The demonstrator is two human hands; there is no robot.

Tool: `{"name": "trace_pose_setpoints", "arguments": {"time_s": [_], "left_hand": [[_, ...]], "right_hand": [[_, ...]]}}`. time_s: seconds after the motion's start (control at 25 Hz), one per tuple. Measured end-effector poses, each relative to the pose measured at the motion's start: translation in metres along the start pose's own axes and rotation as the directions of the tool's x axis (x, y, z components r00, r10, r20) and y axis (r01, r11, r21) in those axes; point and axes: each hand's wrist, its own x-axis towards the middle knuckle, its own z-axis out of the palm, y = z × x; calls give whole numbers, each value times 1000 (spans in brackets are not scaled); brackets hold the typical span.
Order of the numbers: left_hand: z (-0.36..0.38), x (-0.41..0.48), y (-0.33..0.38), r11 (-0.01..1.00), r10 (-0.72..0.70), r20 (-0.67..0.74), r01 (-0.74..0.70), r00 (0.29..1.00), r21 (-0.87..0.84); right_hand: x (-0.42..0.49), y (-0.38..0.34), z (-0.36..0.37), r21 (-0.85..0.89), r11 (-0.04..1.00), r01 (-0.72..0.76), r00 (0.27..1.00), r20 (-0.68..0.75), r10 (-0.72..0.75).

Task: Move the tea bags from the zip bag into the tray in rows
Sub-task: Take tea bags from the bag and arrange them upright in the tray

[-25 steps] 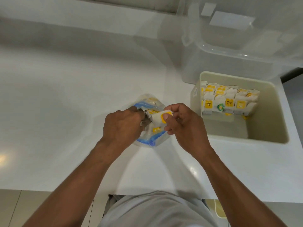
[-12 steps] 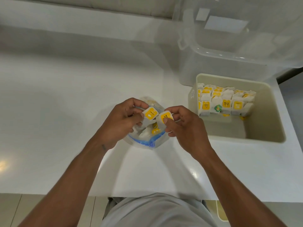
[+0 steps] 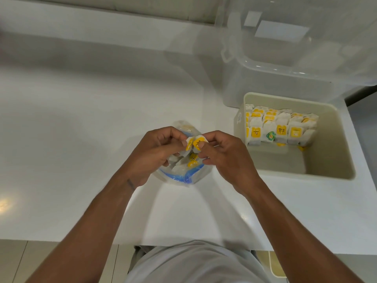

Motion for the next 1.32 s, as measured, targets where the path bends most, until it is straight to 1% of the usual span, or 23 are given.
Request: {"name": "trace_pose_setpoints", "arguments": {"time_s": [0.04, 0.08, 0.12, 0.16, 0.2, 0.24, 0.28, 0.36, 0.44, 0.56, 0.6, 0.72, 0.8, 0.92, 1.0, 1.08, 1.16, 1.24, 1.32], "left_hand": [[0, 0, -2, 988, 70, -59, -61, 996, 145], [0, 1, -5, 925, 178, -129, -121, 976, 359], [-1, 0, -3, 842, 272, -175, -146, 946, 520], [-2, 0, -3, 828, 311, -187, -170, 932, 534], [-3, 1, -1, 879, 297, -171, -199, 939, 434], [-3, 2, 0, 931, 261, -133, -214, 956, 295], [-3, 1, 3, 960, 225, -90, -204, 970, 193], [-1, 1, 6, 985, 168, -19, -167, 986, 36], [0, 0, 8, 986, 159, 29, -157, 987, -58], [1, 2, 7, 978, 207, 61, -204, 976, -41], [2, 3, 7, 976, 218, 58, -216, 974, -35], [1, 5, 4, 975, 199, 34, -195, 979, -110], [0, 4, 3, 980, 197, 43, -196, 979, -38], [0, 4, 3, 986, 162, 101, -156, 982, -65], [-1, 4, 2, 988, 157, 142, -155, 977, -27], [-1, 5, 1, 987, 158, 178, -162, 971, 13], [1, 4, 1, 990, 140, 176, -137, 974, -33], [-1, 3, 1, 994, 100, 178, -91, 979, -59], [-3, 3, 1, 998, 69, 241, -70, 968, -3]], "right_hand": [[-1, 0, 0, -3, 1000, 8, 1000, 3, -8], [-1, 0, 0, -20, 1000, 18, 1000, -10, -19], [0, -1, -1, -50, 998, 29, 999, -34, -31], [0, -1, -3, -80, 996, 40, 997, -60, -45], [1, -2, -4, -100, 994, 50, 995, -80, -58], [1, -3, -5, -114, 992, 63, 993, -92, -73], [0, -4, -6, -134, 988, 78, 991, -100, -92], [0, -4, -8, -189, 976, 111, 985, -112, -134], [0, -6, -12, -206, 970, 132, 985, -85, -152], [0, -8, -13, -185, 969, 166, 986, 22, -165], [-1, -9, -12, -174, 970, 171, 985, 33, -168], [0, -8, -10, -185, 969, 166, 985, -8, -170], [1, -9, -10, -202, 964, 173, 984, -18, -180], [1, -13, -12, -121, 976, 182, 983, 52, -176], [0, -14, -11, -78, 980, 180, 981, 88, -173], [1, -13, -8, -112, 977, 180, 983, 64, -174], [2, -12, -7, -134, 975, 180, 984, 20, -179], [6, -12, -8, -80, 984, 156, 987, -35, -159], [9, -14, -11, 27, 995, 98, 993, -62, -96]]}}
